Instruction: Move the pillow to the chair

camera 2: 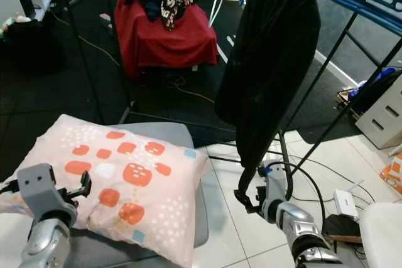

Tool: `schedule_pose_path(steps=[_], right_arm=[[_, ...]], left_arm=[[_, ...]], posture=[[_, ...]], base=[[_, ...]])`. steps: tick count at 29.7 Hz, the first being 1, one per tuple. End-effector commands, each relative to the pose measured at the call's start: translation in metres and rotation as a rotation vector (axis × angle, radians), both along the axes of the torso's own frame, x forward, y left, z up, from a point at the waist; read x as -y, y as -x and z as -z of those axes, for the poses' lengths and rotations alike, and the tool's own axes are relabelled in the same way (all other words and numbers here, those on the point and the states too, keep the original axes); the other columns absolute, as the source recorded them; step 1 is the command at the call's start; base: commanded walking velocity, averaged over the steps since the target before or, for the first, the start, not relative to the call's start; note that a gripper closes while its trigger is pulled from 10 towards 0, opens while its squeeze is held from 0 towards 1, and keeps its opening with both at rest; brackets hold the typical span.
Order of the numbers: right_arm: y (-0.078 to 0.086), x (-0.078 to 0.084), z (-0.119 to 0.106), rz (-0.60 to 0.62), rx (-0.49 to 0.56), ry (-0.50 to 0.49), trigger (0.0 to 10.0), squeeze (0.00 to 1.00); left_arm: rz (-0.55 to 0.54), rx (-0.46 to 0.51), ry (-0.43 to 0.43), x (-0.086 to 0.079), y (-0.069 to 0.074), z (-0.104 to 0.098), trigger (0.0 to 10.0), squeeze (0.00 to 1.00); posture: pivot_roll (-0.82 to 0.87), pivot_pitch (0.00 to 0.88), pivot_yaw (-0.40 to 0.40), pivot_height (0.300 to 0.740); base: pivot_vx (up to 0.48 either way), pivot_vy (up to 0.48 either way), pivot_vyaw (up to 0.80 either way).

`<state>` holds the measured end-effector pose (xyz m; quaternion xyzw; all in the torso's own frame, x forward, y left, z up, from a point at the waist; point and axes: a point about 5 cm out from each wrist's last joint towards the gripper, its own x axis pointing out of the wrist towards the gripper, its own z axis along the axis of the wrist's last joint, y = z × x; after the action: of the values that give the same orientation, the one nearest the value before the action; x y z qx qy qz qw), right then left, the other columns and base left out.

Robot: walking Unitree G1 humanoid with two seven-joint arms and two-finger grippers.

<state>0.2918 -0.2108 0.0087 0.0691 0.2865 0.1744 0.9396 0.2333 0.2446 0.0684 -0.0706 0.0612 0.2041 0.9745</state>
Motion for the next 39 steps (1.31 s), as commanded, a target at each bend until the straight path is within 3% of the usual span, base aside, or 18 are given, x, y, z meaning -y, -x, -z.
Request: schedule_pose_path(steps=[1, 7, 11, 13, 16, 17, 18, 20, 22, 26, 39], right_arm=[[0.004, 0.005, 0.003, 0.011, -0.019, 0.012, 10.0, 0.00], [0.003, 0.005, 0.002, 0.013, -0.025, 0.005, 10.0, 0.00], [0.003, 0.004, 0.003, 0.010, -0.033, 0.006, 10.0, 0.00], [0.003, 0.004, 0.003, 0.008, -0.039, 0.007, 10.0, 0.00], [0.003, 0.003, 0.003, 0.008, -0.041, 0.008, 10.0, 0.00], [0.003, 0.003, 0.003, 0.013, -0.040, 0.016, 10.0, 0.00], [0.003, 0.003, 0.003, 0.013, -0.040, 0.016, 10.0, 0.00], [0.003, 0.003, 0.004, 0.029, -0.033, 0.022, 10.0, 0.00], [0.003, 0.002, 0.005, 0.036, -0.029, 0.022, 10.0, 0.00], [0.006, -0.001, 0.008, 0.056, -0.022, 0.013, 10.0, 0.00], [0.011, -0.006, 0.013, 0.018, -0.029, 0.015, 10.0, 0.00]], left_arm=[[-0.026, -0.043, 0.022, -0.001, 0.005, 0.008, 10.0, 0.00], [-0.109, -0.131, 0.014, -0.009, 0.014, 0.019, 10.0, 0.00], [-0.167, -0.179, 0.053, -0.013, 0.020, 0.026, 10.0, 0.00], [-0.205, -0.199, 0.232, -0.010, 0.029, 0.040, 10.0, 0.00], [-0.202, -0.205, 0.293, -0.007, 0.032, 0.045, 10.0, 0.00], [-0.146, -0.190, 0.360, 0.004, 0.036, 0.048, 10.0, 0.00], [-0.146, -0.190, 0.360, 0.004, 0.036, 0.048, 10.0, 0.00], [-0.022, -0.183, 0.419, 0.024, 0.046, 0.059, 10.0, 0.00], [0.036, -0.217, 0.387, 0.032, 0.053, 0.067, 10.0, 0.00], [0.127, -0.220, 0.303, 0.038, 0.054, 0.067, 10.0, 0.00], [0.078, -0.238, 0.267, 0.031, 0.057, 0.074, 10.0, 0.00]], posture=[[-0.05, 0.064, -0.169, 0.740], [-0.04, 0.067, -0.162, 0.740], [-0.04, 0.066, -0.160, 0.740], [-0.03, 0.063, -0.157, 0.740], [-0.03, 0.063, -0.157, 0.740], [-0.03, 0.057, -0.152, 0.740], [-0.03, 0.057, -0.152, 0.740], [-0.01, 0.044, -0.143, 0.740], [-0.01, 0.039, -0.139, 0.740], [0.02, 0.028, -0.144, 0.740], [0.05, 0.000, -0.148, 0.740]], base=[[0.000, 0.000, 0.00], [0.000, 0.000, 0.00], [0.000, 0.000, 0.00], [0.000, 0.000, 0.00], [0.000, 0.000, 0.00], [0.000, 0.000, 0.00], [0.000, 0.000, 0.00], [0.000, 0.000, 0.00], [0.000, 0.000, 0.00], [0.000, 0.000, 0.00], [0.000, 0.000, 0.00]])
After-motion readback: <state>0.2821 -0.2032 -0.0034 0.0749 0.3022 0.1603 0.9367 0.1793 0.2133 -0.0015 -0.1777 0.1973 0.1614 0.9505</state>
